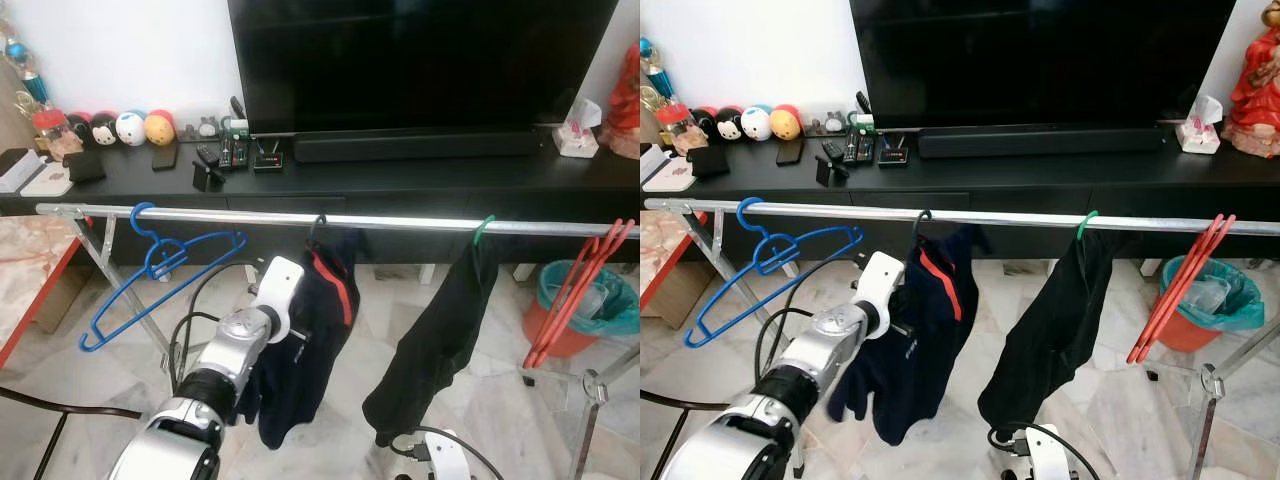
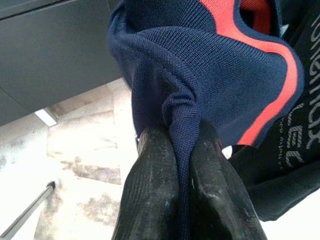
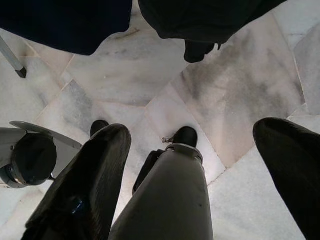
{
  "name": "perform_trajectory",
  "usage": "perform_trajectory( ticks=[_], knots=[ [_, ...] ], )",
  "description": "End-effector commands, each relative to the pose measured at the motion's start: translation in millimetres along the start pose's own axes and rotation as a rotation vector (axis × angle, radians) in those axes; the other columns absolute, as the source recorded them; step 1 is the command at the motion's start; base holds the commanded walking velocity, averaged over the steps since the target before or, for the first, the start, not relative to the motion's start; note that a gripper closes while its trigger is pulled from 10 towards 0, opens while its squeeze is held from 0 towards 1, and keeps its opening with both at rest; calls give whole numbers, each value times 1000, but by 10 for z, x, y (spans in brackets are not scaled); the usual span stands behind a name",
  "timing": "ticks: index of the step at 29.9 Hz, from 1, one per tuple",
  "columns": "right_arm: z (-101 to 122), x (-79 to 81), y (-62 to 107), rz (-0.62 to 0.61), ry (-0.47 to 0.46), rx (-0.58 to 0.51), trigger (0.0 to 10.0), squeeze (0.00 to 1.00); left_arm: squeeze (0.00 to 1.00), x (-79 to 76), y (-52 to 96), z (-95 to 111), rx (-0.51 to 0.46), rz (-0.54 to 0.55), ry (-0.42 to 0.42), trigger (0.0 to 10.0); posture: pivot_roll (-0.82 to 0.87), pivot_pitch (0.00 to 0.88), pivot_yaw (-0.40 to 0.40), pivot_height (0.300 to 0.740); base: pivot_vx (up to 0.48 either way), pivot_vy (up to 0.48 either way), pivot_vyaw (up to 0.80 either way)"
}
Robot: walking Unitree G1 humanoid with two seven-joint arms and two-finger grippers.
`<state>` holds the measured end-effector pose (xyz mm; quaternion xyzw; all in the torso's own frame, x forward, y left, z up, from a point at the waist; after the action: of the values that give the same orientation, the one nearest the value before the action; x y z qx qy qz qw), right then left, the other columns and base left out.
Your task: Hang hanger
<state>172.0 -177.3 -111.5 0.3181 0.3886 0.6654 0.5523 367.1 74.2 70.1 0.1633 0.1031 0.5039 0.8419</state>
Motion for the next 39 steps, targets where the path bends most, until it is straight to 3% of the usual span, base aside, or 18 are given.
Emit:
perform_trajectory(
  ticks=[1, 10, 15, 25, 33, 35, 39],
  knots=[
    [9, 15, -3, 4, -7, -5, 10000, 0, 0, 36, -24, 149, -43, 27, -17, 10000, 18, 0, 46, 740, 0, 0, 0],
    [22, 13, -5, 3, -5, -9, 10000, 0, 0, 111, -84, 303, -82, 165, 72, 10000, 7, 0, 39, 740, 0, 0, 0],
    [22, -4, -2, 0, -4, -8, 10000, 0, 0, 138, -99, 287, -38, 207, 65, 10000, 5, 0, 34, 740, 0, 0, 0],
    [18, -15, 0, 0, -1, -5, 10000, 0, 0, 121, -106, 133, 55, 219, 56, 10000, -3, 0, 38, 740, 0, 0, 0],
    [-1, -9, 2, -2, -6, -4, 10000, 0, 0, 167, -72, 117, -3, 215, 70, 10000, 3, 0, 43, 740, 0, 0, 0],
    [-8, -9, 4, -1, -6, -3, 10000, 0, 1000, 201, -52, 132, -39, 219, 83, 10000, 8, 0, 43, 740, 0, 0, 0],
    [-19, -4, 5, 1, -5, -1, 10000, 0, 1000, 234, -23, 123, -65, 220, 76, 10000, 11, 0, 47, 740, 0, 0, 0]
  ],
)
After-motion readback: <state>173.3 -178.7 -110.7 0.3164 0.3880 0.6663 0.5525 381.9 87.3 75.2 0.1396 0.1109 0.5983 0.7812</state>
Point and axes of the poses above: a point about 5 cm out from each wrist's last joint towards the gripper, its own y axis pointing back from the gripper into the wrist, its own z axis along the axis of the wrist's last joint, x = y × z, the point moved 2 cm from there along -y, pointing out of the wrist towards the gripper, and after that the axes turned 4 degrees about y, right-handed, at the moved point
